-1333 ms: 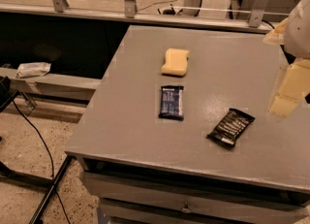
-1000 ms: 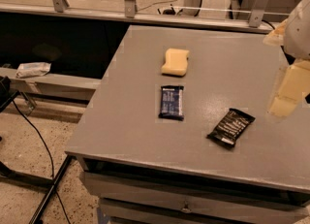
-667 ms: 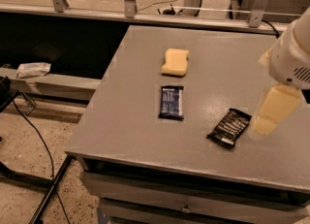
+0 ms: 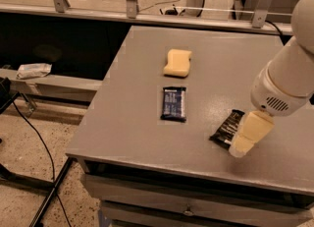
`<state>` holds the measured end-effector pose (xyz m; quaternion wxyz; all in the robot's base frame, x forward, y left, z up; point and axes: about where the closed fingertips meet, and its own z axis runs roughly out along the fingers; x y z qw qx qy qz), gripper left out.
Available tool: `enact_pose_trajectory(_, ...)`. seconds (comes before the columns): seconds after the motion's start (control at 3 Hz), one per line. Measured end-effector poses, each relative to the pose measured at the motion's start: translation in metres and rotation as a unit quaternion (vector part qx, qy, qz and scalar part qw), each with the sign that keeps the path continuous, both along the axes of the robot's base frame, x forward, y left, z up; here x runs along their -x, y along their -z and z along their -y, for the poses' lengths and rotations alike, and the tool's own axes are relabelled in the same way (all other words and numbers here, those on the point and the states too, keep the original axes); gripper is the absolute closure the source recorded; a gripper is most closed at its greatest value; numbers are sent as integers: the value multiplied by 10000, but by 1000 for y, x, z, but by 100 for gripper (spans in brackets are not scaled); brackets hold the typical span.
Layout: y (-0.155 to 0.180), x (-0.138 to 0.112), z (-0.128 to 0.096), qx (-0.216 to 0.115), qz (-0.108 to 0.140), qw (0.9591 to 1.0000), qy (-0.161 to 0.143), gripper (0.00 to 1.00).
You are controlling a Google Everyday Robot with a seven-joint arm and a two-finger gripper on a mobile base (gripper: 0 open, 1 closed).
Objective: Pick rxbar chocolate
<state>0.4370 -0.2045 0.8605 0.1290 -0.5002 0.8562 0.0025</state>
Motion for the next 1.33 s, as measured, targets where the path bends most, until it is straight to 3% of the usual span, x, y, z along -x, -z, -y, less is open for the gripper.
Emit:
enact_pose_trajectory(0.67,40,-7,-5,-370,-394,9984,187,0)
enact_pose_trajectory(1.0,50,-7,-7,-449,-524,9973,267,12)
enact_pose_trajectory(1.33,51,-8,-12,-491,-598,9966,296,36)
